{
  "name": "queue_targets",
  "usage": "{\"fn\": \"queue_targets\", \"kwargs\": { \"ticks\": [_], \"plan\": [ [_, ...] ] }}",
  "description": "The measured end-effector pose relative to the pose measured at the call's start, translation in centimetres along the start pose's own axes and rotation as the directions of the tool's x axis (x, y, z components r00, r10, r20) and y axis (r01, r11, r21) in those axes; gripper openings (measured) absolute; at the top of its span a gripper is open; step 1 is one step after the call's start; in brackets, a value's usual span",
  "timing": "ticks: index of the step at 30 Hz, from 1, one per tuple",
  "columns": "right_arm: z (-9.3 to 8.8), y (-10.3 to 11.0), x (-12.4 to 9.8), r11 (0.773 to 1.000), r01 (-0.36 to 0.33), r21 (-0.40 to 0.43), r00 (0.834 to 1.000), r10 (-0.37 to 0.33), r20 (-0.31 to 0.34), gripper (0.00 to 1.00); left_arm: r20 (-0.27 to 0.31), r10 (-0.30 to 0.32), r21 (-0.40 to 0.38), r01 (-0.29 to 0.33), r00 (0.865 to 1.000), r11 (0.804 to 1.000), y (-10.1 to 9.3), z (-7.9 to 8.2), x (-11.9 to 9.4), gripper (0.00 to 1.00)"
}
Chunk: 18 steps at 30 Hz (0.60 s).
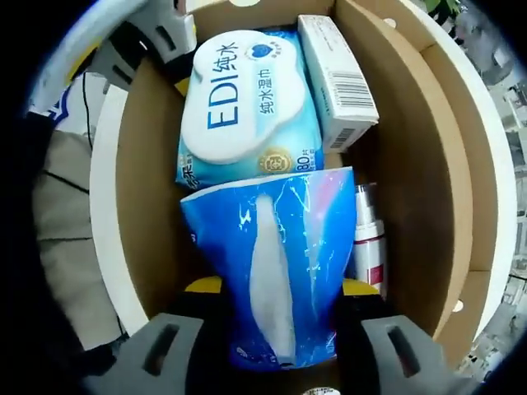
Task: Operate the shoe box by opening the lid, removing the specified soft item, and placing it in the target area until the item is outside and the box remains undamaged.
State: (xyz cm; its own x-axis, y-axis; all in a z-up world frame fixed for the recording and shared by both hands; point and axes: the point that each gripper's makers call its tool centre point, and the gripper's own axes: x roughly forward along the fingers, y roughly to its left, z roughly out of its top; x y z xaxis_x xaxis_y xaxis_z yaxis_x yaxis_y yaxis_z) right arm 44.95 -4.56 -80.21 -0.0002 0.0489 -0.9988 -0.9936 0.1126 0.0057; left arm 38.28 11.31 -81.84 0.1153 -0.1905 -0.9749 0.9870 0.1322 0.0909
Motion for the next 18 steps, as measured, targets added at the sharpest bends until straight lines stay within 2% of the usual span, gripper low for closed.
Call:
{"fn": "queue_targets", "kwargs": {
  "ticks": [2, 12, 18],
  "plan": [
    [0.0, 0.0, 0.0, 1.0, 0.005, -0.017, 1.0, -0.005, 0.029, 0.46, 0.001, -0.001, -0.001, 0.001, 1.0, 1.0, 0.0, 0.0, 0.0, 0.01],
    [0.3, 0.0, -1.0, 1.0, -0.005, 0.01, 0.995, 0.004, 0.1, 0.44, 0.004, 0.001, -0.006, -0.001, 1.0, 1.0, 0.0, 0.0, 0.0, 0.01],
    [0.4, 0.0, -1.5, 1.0, -0.004, 0.017, 0.983, 0.0, 0.183, 0.44, 0.01, -0.006, -0.017, 0.006, 1.0, 1.0, 0.0, 0.0, 0.0, 0.01]
  ]
}}
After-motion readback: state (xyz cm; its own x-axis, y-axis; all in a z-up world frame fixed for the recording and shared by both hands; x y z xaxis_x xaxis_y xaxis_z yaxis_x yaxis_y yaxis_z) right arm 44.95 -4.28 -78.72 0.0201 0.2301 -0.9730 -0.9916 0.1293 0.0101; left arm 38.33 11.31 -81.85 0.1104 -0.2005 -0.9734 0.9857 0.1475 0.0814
